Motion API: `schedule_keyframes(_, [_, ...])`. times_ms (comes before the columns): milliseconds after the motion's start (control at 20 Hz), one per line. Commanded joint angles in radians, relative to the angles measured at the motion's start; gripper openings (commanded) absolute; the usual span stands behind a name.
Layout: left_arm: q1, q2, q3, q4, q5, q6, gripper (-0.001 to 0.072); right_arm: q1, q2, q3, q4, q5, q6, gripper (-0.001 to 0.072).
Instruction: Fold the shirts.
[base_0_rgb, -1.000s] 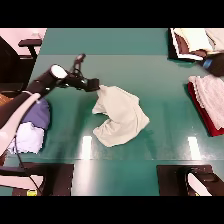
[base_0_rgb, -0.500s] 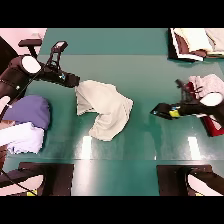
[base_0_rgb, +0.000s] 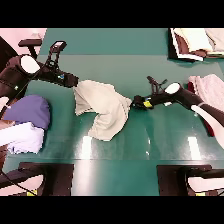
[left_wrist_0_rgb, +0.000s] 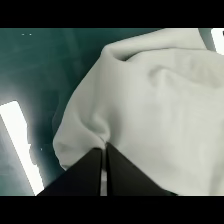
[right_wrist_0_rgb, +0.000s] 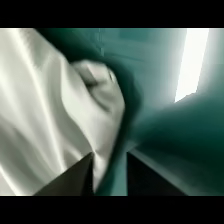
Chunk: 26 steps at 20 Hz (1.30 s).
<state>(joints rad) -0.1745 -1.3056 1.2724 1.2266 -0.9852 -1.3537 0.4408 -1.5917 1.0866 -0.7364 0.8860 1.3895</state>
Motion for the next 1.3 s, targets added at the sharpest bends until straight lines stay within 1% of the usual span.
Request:
schedule_keyframes(0, [0.001,0.001,0.000,0.000,0.000,-0.001,0.0031,0.037,-0.104,0.154,0.008,-0.034,-0.003,0.0098])
schedule_keyframes(50, [0.001,0.002,0.000,-0.003,-0.001,-0.005,0.0030,0.037,-0.114,0.191,0.002,-0.033,-0.003,0.0015])
schedule_keyframes(150, [0.001,0.022,0.001,-0.003,-0.003,-0.014,0.0029,0.023,-0.105,0.278,-0.006,0.002,-0.003,0.0014])
schedule_keyframes(200, [0.001,0.053,0.001,-0.003,0.002,-0.022,0.0029,0.013,-0.075,0.328,-0.051,0.031,-0.003,0.0013])
schedule_keyframes(300, [0.001,0.168,0.006,0.005,0.026,-0.026,0.0029,-0.013,0.018,0.425,-0.188,0.092,-0.003,0.0013])
schedule_keyframes(400, [0.001,0.295,0.055,0.005,0.014,-0.026,0.0029,-0.051,0.145,0.536,-0.315,0.196,-0.003,0.0013])
schedule_keyframes(450, [0.001,0.356,0.091,-0.003,-0.002,-0.026,0.0029,-0.069,0.205,0.585,-0.347,0.250,-0.003,0.0013])
schedule_keyframes(600, [0.000,0.510,0.223,-0.035,-0.054,-0.026,0.0029,-0.121,0.366,0.734,-0.367,0.401,-0.003,0.0013])
schedule_keyframes(750, [0.001,0.605,0.351,-0.084,-0.119,-0.032,0.0029,-0.151,0.480,0.832,-0.367,0.468,-0.002,0.0013])
schedule_keyframes(900, [0.001,0.628,0.422,-0.116,-0.169,-0.038,0.0029,-0.189,0.544,0.874,-0.367,0.476,0.034,0.0012])
schedule_keyframes(1000, [0.001,0.623,0.426,-0.114,-0.201,-0.051,0.0028,-0.222,0.549,0.887,-0.367,0.476,0.064,0.0012])
schedule_keyframes(1100, [0.001,0.579,0.415,-0.113,-0.250,-0.056,0.0029,-0.261,0.503,0.914,-0.365,0.485,0.074,0.0012])
schedule_keyframes(1250, [0.000,0.467,0.356,-0.114,-0.398,-0.063,0.0029,-0.257,0.372,0.931,-0.365,0.561,0.087,0.0012])
